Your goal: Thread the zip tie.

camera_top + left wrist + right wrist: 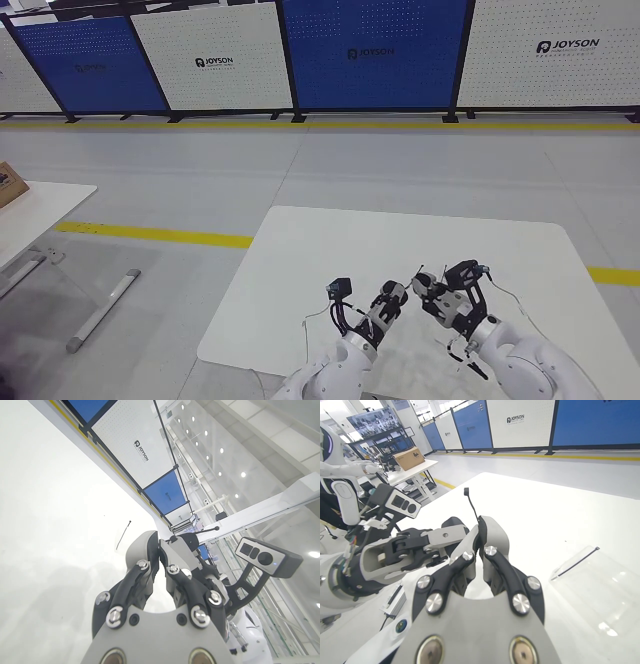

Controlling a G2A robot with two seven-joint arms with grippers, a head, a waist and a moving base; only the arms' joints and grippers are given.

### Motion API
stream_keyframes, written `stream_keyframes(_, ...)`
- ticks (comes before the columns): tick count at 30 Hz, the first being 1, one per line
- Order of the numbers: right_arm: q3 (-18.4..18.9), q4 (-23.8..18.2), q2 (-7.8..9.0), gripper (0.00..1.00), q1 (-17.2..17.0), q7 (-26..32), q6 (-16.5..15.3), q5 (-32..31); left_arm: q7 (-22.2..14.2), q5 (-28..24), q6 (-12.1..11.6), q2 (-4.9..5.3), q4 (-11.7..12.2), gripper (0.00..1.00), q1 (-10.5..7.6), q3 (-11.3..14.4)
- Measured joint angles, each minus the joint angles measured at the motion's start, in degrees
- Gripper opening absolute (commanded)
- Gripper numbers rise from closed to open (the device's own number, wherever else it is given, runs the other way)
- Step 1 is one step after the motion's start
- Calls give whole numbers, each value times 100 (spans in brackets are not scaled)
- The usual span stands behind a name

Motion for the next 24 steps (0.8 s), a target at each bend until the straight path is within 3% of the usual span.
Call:
stream_keyframes(19, -164, 46, 113, 0, 114, 13, 0, -20, 3, -28, -84, 20, -69, 0, 34, -46)
stream_keyframes(24, -158, 70, 134, 22, 119, -24, 0, 68, -5, -54, 30, 11, -15, 0, -9, -32)
